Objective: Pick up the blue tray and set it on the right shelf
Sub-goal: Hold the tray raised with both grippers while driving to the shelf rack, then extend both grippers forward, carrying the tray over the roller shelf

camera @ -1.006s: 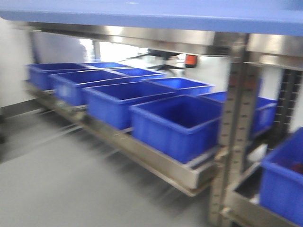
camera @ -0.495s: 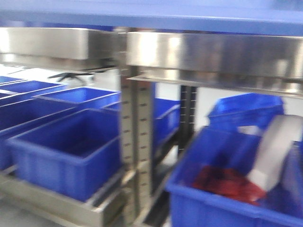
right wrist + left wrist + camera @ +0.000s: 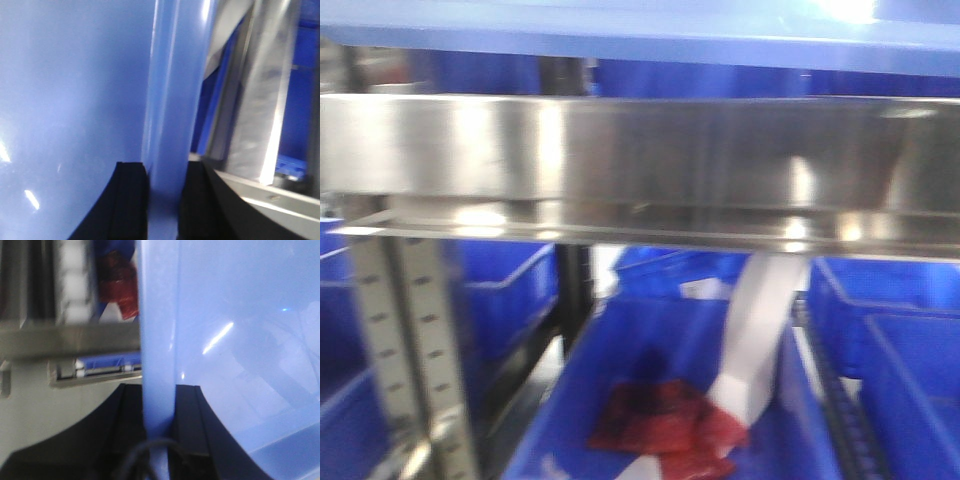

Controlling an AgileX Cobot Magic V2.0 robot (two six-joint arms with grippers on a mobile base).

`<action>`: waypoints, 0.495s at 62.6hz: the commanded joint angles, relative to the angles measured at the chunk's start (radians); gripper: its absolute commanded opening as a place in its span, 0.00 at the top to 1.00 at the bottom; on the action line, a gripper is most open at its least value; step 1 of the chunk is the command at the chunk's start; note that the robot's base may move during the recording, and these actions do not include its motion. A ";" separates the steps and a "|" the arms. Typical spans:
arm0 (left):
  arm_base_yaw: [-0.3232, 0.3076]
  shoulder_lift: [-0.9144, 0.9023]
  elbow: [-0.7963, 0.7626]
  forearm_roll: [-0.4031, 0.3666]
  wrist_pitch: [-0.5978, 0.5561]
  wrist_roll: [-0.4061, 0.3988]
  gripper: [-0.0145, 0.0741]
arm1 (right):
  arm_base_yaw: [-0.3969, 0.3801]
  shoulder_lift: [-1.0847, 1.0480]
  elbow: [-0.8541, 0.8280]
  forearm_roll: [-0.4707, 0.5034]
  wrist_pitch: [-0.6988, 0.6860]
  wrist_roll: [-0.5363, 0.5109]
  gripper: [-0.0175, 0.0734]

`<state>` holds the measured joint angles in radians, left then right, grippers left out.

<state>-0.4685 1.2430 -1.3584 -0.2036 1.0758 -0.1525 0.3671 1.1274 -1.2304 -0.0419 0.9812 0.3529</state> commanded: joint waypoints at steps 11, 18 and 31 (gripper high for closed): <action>-0.003 -0.026 -0.030 0.013 -0.032 0.022 0.89 | -0.009 -0.020 -0.031 -0.053 -0.053 -0.023 0.75; -0.003 -0.024 -0.030 0.013 -0.032 0.022 0.89 | -0.009 -0.020 -0.031 -0.053 -0.053 -0.023 0.75; -0.003 0.007 -0.030 0.013 -0.032 0.022 0.89 | -0.009 -0.020 -0.031 -0.053 -0.053 -0.023 0.75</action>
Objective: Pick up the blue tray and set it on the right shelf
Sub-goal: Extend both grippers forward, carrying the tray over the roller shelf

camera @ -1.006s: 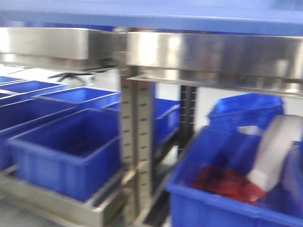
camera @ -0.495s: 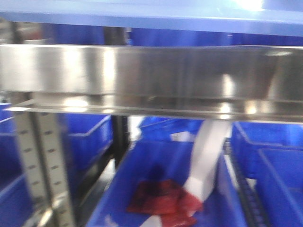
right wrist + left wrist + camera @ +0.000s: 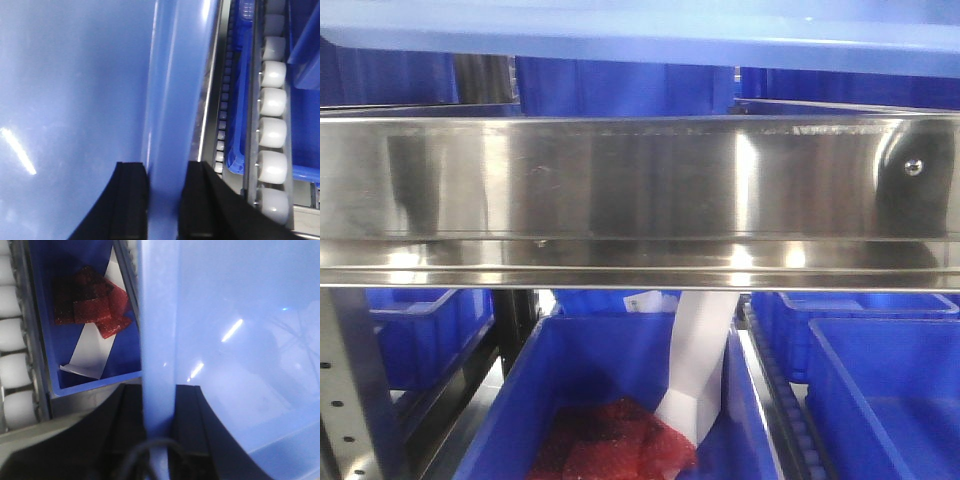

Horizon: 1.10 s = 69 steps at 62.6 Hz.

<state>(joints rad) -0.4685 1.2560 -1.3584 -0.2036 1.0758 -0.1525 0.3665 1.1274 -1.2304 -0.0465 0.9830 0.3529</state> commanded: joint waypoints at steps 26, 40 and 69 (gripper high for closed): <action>-0.003 0.146 -0.030 0.013 -0.032 0.022 0.89 | -0.009 -0.020 -0.031 -0.048 -0.055 -0.023 0.75; -0.003 0.245 -0.030 0.011 -0.032 0.022 0.89 | -0.009 -0.020 -0.031 -0.048 -0.055 -0.023 0.75; -0.003 0.327 -0.176 -0.048 0.062 0.061 0.89 | -0.009 -0.020 -0.031 -0.048 -0.055 -0.023 0.75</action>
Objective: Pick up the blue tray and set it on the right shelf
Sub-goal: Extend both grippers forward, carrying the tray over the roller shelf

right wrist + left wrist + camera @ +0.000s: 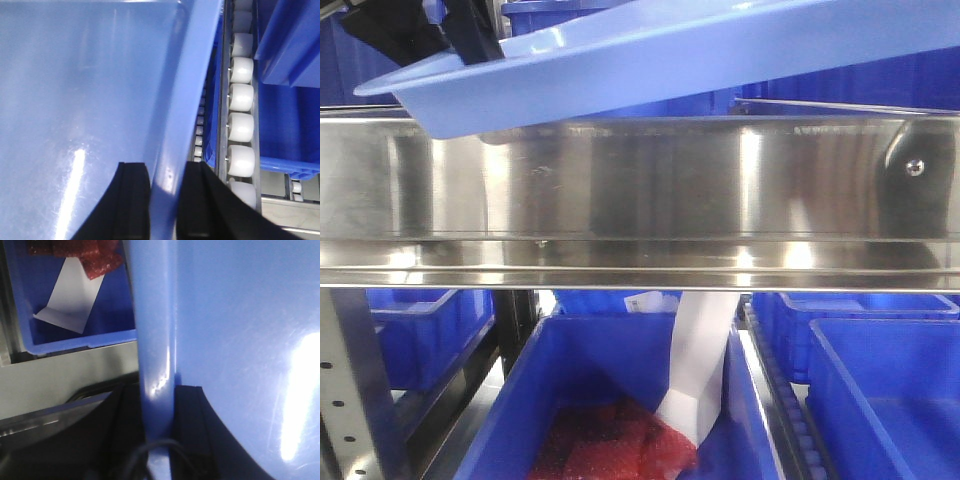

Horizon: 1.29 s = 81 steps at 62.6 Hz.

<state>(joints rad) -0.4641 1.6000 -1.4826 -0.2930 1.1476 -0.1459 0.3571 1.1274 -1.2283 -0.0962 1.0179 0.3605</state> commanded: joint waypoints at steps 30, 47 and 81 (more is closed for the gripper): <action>-0.008 -0.015 -0.206 0.038 0.004 0.057 0.89 | 0.001 -0.020 -0.033 0.005 -0.090 -0.031 0.75; -0.008 -0.015 -0.206 0.037 0.004 0.057 0.89 | 0.001 -0.020 -0.033 0.005 -0.089 -0.031 0.75; 0.045 -0.015 -0.346 0.111 0.026 0.059 0.89 | 0.001 0.125 -0.206 0.006 -0.074 -0.041 0.75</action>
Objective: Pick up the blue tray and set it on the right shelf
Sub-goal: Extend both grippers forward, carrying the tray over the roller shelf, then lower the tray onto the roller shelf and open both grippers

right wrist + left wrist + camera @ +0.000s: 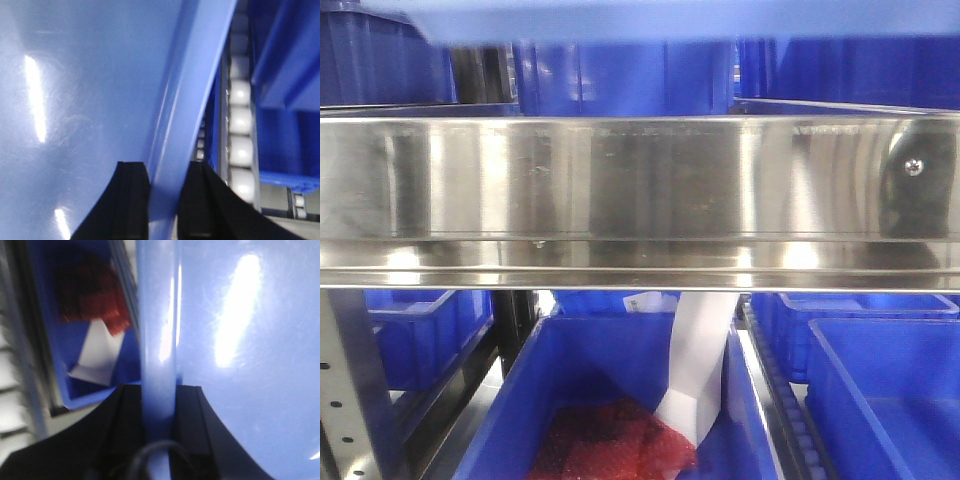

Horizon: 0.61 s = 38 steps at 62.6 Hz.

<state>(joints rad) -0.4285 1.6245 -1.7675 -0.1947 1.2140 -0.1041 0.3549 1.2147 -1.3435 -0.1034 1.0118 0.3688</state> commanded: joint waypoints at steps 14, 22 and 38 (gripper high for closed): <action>0.084 -0.020 -0.070 0.074 -0.051 0.018 0.89 | 0.003 0.216 -0.252 0.013 -0.093 -0.049 0.75; 0.146 0.016 -0.070 0.052 -0.069 0.018 0.89 | 0.003 0.324 -0.326 0.025 -0.105 -0.049 0.75; 0.168 0.109 -0.070 0.052 -0.073 0.020 0.89 | 0.003 0.468 -0.362 0.030 -0.108 -0.049 0.75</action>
<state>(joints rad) -0.2600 1.7517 -1.8043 -0.1502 1.1878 -0.0961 0.3569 1.6986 -1.6652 -0.0469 0.9579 0.3495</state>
